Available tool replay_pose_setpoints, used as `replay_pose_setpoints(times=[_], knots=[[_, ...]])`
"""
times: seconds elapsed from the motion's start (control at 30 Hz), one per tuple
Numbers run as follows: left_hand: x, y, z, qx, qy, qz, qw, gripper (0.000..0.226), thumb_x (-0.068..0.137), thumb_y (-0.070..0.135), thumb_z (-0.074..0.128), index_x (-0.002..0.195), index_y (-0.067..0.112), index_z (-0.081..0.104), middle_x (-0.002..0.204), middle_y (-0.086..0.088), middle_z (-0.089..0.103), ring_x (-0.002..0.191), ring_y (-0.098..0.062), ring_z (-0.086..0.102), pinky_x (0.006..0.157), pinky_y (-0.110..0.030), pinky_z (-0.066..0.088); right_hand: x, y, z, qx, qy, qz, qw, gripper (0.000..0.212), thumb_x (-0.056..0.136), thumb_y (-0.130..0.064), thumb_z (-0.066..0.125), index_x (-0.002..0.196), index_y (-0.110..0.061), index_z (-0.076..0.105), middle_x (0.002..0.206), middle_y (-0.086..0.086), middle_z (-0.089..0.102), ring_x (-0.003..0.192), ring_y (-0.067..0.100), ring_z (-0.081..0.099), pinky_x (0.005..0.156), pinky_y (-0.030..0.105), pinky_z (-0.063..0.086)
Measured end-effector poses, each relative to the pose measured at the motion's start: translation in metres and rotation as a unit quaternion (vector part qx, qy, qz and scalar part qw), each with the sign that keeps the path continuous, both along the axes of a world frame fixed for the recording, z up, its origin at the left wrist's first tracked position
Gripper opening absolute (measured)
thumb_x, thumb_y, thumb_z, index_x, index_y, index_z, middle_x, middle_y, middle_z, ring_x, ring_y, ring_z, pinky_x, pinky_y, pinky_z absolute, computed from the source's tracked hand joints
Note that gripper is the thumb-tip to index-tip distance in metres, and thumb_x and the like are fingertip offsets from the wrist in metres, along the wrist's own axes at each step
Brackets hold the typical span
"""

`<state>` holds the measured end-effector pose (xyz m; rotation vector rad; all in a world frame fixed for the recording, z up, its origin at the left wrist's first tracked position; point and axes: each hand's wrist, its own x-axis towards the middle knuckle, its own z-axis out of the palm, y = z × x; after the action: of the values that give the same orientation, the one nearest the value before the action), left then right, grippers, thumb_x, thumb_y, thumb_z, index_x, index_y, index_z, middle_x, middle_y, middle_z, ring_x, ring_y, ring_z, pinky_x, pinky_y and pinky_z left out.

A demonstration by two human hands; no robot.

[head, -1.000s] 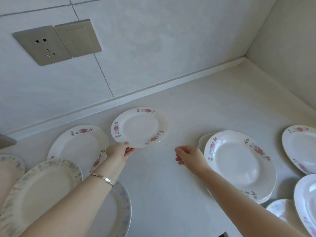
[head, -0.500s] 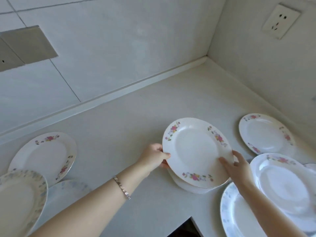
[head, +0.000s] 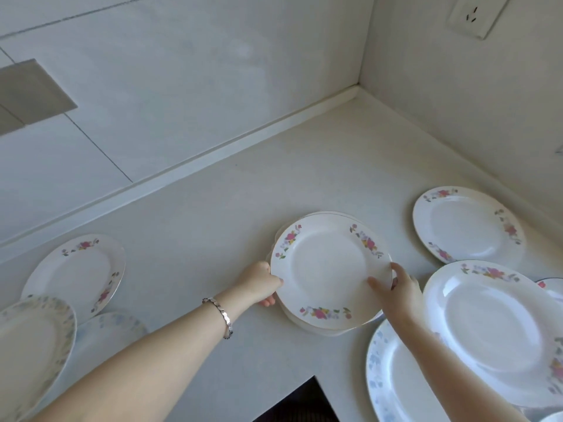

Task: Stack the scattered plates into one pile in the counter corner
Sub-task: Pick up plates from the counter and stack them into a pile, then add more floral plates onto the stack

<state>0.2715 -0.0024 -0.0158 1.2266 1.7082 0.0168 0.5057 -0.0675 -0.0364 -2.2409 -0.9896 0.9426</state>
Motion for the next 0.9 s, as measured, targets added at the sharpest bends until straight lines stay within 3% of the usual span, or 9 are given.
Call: replay_pose_setpoints(times=[0.07, 0.2, 0.3, 0.37, 0.43, 0.53, 0.63, 0.77, 0.9], knots=[[0.001, -0.001, 0.001, 0.015, 0.014, -0.001, 1.000, 0.020, 0.083, 0.017, 0.051, 0.067, 0.017, 0.037, 0.066, -0.003, 0.060, 0.056, -0.020, 0.060, 0.062, -0.030, 0.054, -0.001, 0.001, 0.000, -0.005, -0.002, 0.005, 1.000, 0.055, 0.084, -0.027, 0.063, 0.134, -0.012, 0.043, 0.115, 0.019, 0.053, 0.085, 0.020, 0.044, 0.076, 0.030, 0.039], [0.009, -0.002, 0.003, 0.060, 0.063, -0.051, 0.995, 0.008, 0.086, 0.022, 0.044, 0.078, 0.023, 0.046, 0.069, 0.004, 0.057, 0.065, -0.020, 0.058, 0.055, -0.023, 0.042, 0.002, 0.005, 0.000, -0.010, -0.015, 0.006, 1.000, 0.056, 0.087, -0.032, 0.059, 0.137, -0.016, 0.039, 0.125, 0.015, 0.046, 0.084, 0.022, 0.044, 0.073, 0.031, 0.037], [0.017, -0.006, 0.001, 0.110, 0.134, -0.094, 0.980, 0.023, 0.092, 0.028, 0.038, 0.109, 0.019, 0.052, 0.095, -0.002, 0.063, 0.089, -0.026, 0.060, 0.072, -0.028, 0.046, 0.004, 0.009, 0.002, -0.029, -0.015, 0.017, 0.999, 0.057, 0.087, -0.033, 0.058, 0.137, -0.014, 0.037, 0.128, 0.016, 0.045, 0.092, 0.032, 0.054, 0.074, 0.035, 0.039], [0.017, -0.012, -0.005, 0.129, 0.161, -0.091, 0.974, 0.029, 0.095, 0.032, 0.034, 0.112, 0.016, 0.052, 0.106, -0.004, 0.065, 0.098, -0.028, 0.060, 0.080, -0.030, 0.046, 0.003, 0.010, 0.005, -0.057, -0.033, 0.032, 0.997, 0.059, 0.087, -0.034, 0.058, 0.136, -0.011, 0.036, 0.130, 0.016, 0.044, 0.106, 0.036, 0.054, 0.077, 0.037, 0.041], [0.015, -0.017, -0.010, 0.124, 0.172, -0.086, 0.973, 0.036, 0.096, 0.038, 0.031, 0.112, 0.015, 0.053, 0.111, -0.005, 0.064, 0.102, -0.028, 0.059, 0.082, -0.032, 0.045, 0.000, 0.012, 0.012, -0.089, -0.118, 0.074, 0.986, 0.065, 0.086, -0.034, 0.059, 0.138, -0.007, 0.031, 0.133, 0.019, 0.039, 0.118, 0.038, 0.045, 0.090, 0.041, 0.041], [0.004, -0.026, -0.008, 0.135, 0.180, -0.068, 0.972, 0.043, 0.097, 0.042, 0.030, 0.121, 0.014, 0.051, 0.116, -0.006, 0.063, 0.108, -0.029, 0.059, 0.081, -0.032, 0.043, -0.014, 0.012, 0.030, -0.098, -0.278, 0.205, 0.933, 0.072, 0.085, -0.030, 0.059, 0.143, -0.008, 0.021, 0.140, 0.015, 0.028, 0.128, 0.035, 0.030, 0.105, 0.040, 0.031], [-0.024, -0.035, 0.003, 0.163, 0.162, -0.039, 0.972, 0.029, 0.096, 0.033, 0.035, 0.106, 0.016, 0.057, 0.106, -0.005, 0.066, 0.098, -0.028, 0.061, 0.074, -0.028, 0.039, -0.042, 0.014, 0.049, -0.081, -0.287, 0.350, 0.888, 0.057, 0.089, -0.032, 0.053, 0.140, -0.016, 0.032, 0.140, 0.009, 0.034, 0.129, 0.029, 0.032, 0.105, 0.036, 0.031], [-0.112, -0.056, 0.014, 0.165, 0.151, 0.043, 0.974, 0.023, 0.089, 0.020, 0.040, 0.068, 0.018, 0.049, 0.085, -0.007, 0.068, 0.083, -0.029, 0.062, 0.067, -0.029, 0.044, -0.118, 0.013, 0.074, -0.104, -0.175, 0.501, 0.841, 0.045, 0.091, -0.032, 0.051, 0.134, -0.021, 0.042, 0.128, 0.001, 0.053, 0.118, 0.019, 0.050, 0.097, 0.030, 0.041], [-0.226, -0.093, 0.018, 0.162, 0.159, 0.136, 0.964, 0.023, 0.085, 0.015, 0.041, 0.075, 0.006, 0.060, 0.079, -0.016, 0.070, 0.081, -0.034, 0.066, 0.070, -0.036, 0.051, -0.230, 0.003, 0.080, -0.071, -0.138, 0.573, 0.805, 0.040, 0.091, -0.032, 0.051, 0.129, -0.021, 0.048, 0.122, 0.000, 0.057, 0.113, 0.017, 0.054, 0.095, 0.029, 0.042]])
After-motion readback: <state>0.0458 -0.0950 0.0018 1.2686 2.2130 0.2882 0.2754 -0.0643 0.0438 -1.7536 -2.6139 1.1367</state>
